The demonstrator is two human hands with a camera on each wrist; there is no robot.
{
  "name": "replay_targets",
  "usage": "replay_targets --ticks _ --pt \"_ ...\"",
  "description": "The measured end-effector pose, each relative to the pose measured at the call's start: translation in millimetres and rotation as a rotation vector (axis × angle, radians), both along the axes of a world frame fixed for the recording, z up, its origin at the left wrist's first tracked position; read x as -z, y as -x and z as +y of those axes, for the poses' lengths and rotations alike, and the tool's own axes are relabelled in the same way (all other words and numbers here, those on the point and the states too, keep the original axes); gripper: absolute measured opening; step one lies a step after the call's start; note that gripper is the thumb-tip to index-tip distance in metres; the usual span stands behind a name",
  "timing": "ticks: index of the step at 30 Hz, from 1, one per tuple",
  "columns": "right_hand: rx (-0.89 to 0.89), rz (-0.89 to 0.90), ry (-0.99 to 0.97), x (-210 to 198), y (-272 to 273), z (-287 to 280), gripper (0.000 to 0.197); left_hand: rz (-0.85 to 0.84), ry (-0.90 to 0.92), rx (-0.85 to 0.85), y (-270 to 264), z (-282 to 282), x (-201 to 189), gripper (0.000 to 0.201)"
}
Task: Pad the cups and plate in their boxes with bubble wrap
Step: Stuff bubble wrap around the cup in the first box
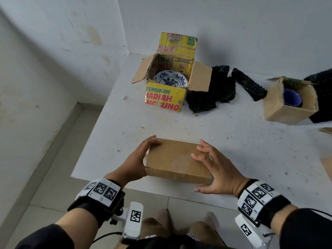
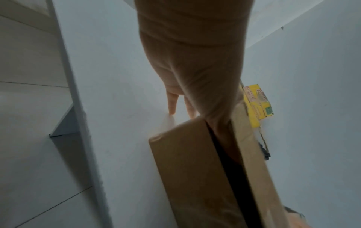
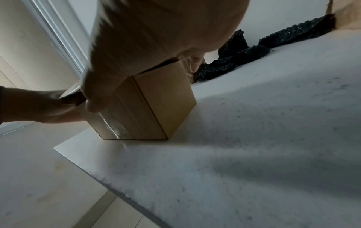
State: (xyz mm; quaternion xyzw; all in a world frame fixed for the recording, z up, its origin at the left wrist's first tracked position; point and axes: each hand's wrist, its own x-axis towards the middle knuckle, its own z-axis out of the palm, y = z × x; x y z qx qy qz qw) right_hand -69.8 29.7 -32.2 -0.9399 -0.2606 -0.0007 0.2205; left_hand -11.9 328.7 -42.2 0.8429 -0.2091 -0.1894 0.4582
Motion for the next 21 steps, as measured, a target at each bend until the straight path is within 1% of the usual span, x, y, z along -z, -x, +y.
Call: replay_targets --ticks 4,7,9,10,13,15,17,21 --pt "0.003 -0.045 0.095 -2.9 1.2 1.7 0.087 0.079 -0.104 0.175 -10.0 14.9 -17.0 0.08" --pt "-0.009 -0.095 0.17 -5.6 1.3 10.0 0.084 0.226 -0.129 0.262 -17.5 22.0 -28.4 0.087" --pt "-0.009 -0.119 0.17 -7.3 -1.6 21.1 0.077 0.292 -0.116 0.252 -18.3 20.7 -33.3 0.093" --pt "0.0 -0.119 0.151 -7.6 -3.3 26.6 0.073 0.299 -0.107 0.242 -16.6 18.7 -33.9 0.093" --pt "0.016 -0.096 0.083 -6.1 -6.7 34.9 0.061 0.215 -0.082 0.187 -6.0 9.7 -27.4 0.093" --pt "-0.016 -0.077 0.074 -5.2 -6.7 35.0 0.053 0.153 -0.057 0.118 -0.2 5.9 -21.2 0.091" --pt "-0.058 -0.072 0.078 -5.5 -6.9 34.6 0.045 0.154 -0.03 0.082 1.9 4.8 -17.1 0.09" --pt "-0.084 -0.07 0.071 -5.9 -7.9 35.2 0.035 0.181 0.023 0.094 2.4 5.1 -16.0 0.09"
